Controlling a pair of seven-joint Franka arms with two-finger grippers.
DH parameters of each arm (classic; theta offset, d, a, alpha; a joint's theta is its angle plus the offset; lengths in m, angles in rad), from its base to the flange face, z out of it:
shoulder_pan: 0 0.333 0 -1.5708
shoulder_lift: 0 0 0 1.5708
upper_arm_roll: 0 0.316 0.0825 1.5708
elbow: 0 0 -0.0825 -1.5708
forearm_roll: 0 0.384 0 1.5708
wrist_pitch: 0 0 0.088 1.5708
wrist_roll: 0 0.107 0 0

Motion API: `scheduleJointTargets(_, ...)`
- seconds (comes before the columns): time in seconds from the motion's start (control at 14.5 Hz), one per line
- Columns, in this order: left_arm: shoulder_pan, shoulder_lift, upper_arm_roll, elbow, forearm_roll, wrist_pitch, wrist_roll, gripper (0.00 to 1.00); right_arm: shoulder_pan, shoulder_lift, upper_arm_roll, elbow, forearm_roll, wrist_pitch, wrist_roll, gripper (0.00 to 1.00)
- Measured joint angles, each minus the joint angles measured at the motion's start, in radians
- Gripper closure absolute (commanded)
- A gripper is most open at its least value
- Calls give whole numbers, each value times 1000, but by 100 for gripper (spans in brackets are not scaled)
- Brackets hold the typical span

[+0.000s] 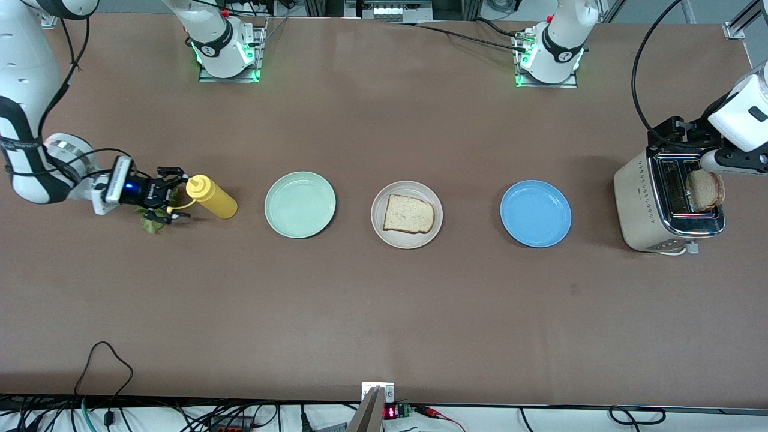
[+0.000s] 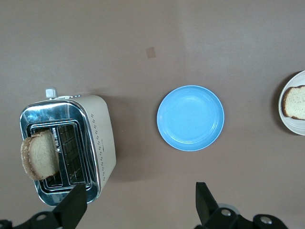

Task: Make sandwich in beige plate with both arms
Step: 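Set the mustard bottle down, open the right gripper and withdraw, then reach the right gripper to the green lettuce leaf and grasp it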

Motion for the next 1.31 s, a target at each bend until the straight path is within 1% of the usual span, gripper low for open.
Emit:
scheduleJointTargets(0.21, 0, 0, 0, 0, 0, 0, 0, 0, -4, -34, -59, 39, -84, -4, 65, 0)
scheduleJointTargets(0.41, 0, 0, 0, 0, 0, 0, 0, 0, -3, -94, -107, 76, -160, 2, 214, 0)
scheduleJointTargets(0.62, 0, 0, 0, 0, 0, 0, 0, 0, 0, -146, -113, 134, -236, 38, 391, 0)
scheduleJointTargets(0.9, 0, 0, 0, 0, 0, 0, 0, 0, 28, -178, -111, 284, -334, 42, 640, 0)
scheduleJointTargets(1.04, 0, 0, 0, 0, 0, -1, 0, 0, 57, -202, -111, 339, -388, 42, 784, 0)
scheduleJointTargets(1.31, 0, 0, 0, 0, 0, -1, 0, 0, 145, -279, -117, 361, -524, 79, 1062, 0)
